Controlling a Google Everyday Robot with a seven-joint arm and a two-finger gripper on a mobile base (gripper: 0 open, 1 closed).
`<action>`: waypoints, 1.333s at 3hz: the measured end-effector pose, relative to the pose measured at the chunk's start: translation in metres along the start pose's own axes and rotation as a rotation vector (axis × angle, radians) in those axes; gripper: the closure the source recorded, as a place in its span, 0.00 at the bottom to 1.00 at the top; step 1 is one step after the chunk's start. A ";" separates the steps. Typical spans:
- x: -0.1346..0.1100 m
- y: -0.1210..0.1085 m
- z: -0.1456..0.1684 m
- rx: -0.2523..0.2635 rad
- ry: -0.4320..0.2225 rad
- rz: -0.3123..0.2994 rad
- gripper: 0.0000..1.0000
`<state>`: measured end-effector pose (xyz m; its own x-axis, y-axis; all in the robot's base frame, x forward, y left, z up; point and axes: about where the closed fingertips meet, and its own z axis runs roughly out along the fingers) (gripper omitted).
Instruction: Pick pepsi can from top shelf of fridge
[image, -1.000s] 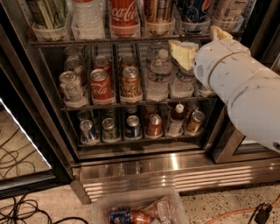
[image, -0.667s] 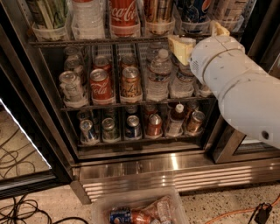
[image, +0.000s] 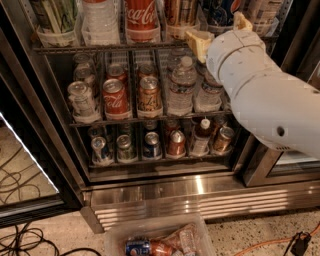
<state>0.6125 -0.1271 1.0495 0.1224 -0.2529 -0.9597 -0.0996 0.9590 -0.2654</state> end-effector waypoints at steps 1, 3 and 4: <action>-0.004 -0.003 0.010 0.024 -0.010 -0.006 0.32; -0.002 -0.012 0.014 0.065 -0.004 -0.009 0.32; 0.001 -0.019 0.016 0.087 0.004 -0.010 0.35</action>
Offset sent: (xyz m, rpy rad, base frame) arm 0.0280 -0.0171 0.0056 0.0038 -0.0167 -0.1054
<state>0.6307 -0.1433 1.0556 0.1191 -0.2632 -0.9574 -0.0119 0.9638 -0.2664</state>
